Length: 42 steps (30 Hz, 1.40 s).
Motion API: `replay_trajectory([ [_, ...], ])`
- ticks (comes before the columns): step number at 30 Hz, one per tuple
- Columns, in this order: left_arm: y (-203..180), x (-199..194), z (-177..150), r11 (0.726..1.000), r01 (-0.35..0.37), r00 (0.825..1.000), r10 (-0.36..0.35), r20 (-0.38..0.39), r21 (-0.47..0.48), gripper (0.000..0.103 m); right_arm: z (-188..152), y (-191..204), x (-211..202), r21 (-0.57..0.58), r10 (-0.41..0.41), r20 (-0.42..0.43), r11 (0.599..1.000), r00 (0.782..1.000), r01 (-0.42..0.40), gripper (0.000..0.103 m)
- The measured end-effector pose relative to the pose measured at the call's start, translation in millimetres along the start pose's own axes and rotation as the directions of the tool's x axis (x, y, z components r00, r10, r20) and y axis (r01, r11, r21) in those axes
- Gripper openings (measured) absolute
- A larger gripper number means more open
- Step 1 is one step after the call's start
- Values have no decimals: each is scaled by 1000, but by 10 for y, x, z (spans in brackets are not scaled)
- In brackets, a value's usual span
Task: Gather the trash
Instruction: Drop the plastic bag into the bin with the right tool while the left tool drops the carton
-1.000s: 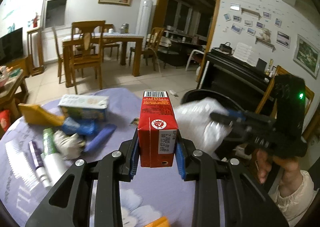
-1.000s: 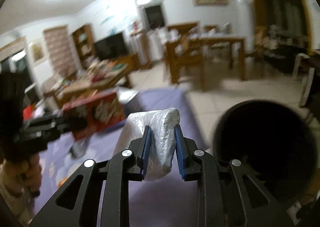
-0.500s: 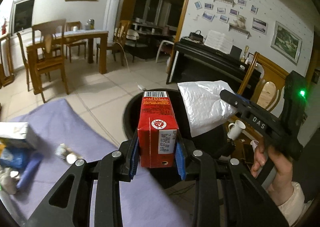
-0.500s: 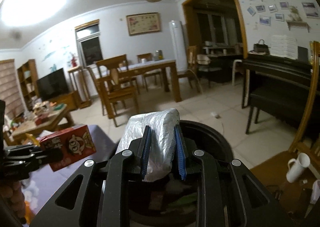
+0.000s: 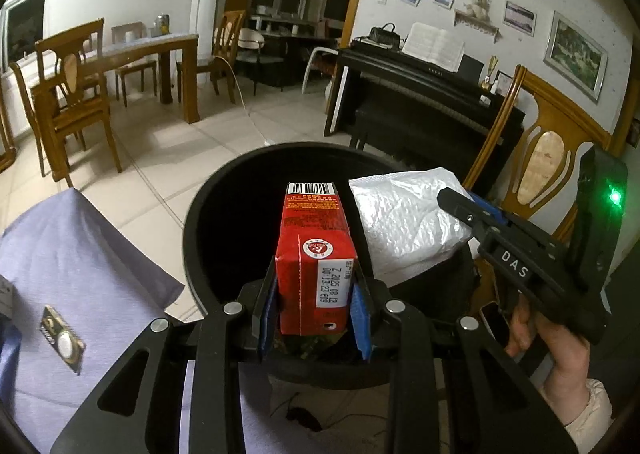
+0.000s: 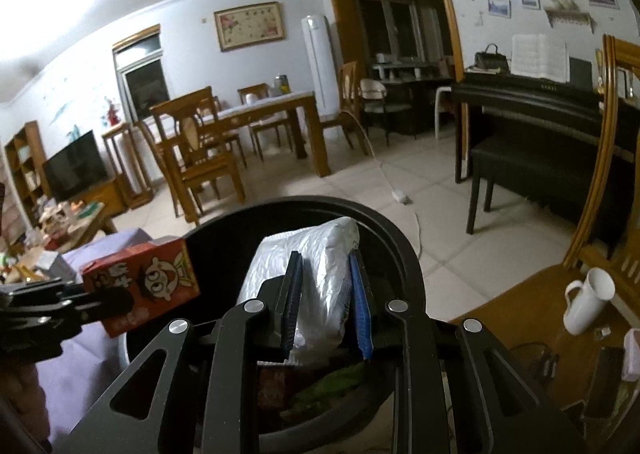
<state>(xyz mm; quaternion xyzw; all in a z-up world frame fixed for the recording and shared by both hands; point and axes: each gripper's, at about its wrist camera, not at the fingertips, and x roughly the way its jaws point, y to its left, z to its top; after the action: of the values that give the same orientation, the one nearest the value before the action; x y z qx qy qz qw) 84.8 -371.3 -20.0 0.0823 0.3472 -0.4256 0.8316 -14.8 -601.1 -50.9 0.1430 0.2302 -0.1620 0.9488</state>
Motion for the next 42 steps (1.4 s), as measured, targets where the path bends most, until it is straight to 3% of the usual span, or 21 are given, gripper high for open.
replay_trajectory([
  [4,-58,60,37,1000,1,1000,-1,-17,3,31,-24,-43,39,6,13,-10,1000,1000,-13,24],
  [6,-77,76,56,1000,4,1000,-4,-29,9,32,-38,-51,53,14,21,-14,1000,1000,-21,30],
  [7,-85,80,59,1000,-1,999,2,-33,11,33,-34,-55,44,18,21,-13,1000,1000,-21,37],
  [9,-94,98,76,1000,-2,999,2,-40,18,34,-19,-105,28,24,27,3,999,1000,-27,64],
  [10,-101,97,76,1000,-4,999,5,-44,23,43,-27,-138,-20,26,29,13,999,1000,-29,66],
  [11,-111,86,74,1000,-13,999,14,-40,28,61,-22,-132,-42,26,25,23,999,999,-26,68],
  [13,-131,50,71,999,-33,999,33,-15,36,76,-4,-116,-51,20,32,20,999,999,-32,69],
  [16,-157,10,86,998,-46,999,46,0,53,85,6,-86,-90,21,43,31,999,999,-43,77],
  [21,-159,-70,96,996,-58,998,57,11,69,88,19,-28,-140,12,65,38,998,997,-65,88],
  [23,-131,-128,89,996,-64,998,64,15,65,95,29,9,-176,8,80,41,997,996,-81,93],
  [25,-69,-243,70,995,-78,997,77,31,56,95,23,72,-207,-3,97,47,995,994,-97,98],
  [29,111,-497,0,993,-111,993,110,42,32,95,31,289,-221,-31,151,20,988,988,-150,98],
  [34,584,-1020,-130,980,-189,978,193,83,-59,96,62,793,-215,-94,244,-46,964,969,-248,98],
  [38,1119,-1497,-326,952,-253,956,273,106,-170,96,54,1399,-248,-191,331,-110,918,937,-346,98],
  [41,1538,-1885,-548,899,-332,921,374,107,-284,96,59,1862,-251,-249,395,-154,871,906,-423,98],
  [42,1676,-2029,-650,872,-369,902,420,103,-320,96,66,1999,-244,-262,418,-168,854,893,-449,98],
])
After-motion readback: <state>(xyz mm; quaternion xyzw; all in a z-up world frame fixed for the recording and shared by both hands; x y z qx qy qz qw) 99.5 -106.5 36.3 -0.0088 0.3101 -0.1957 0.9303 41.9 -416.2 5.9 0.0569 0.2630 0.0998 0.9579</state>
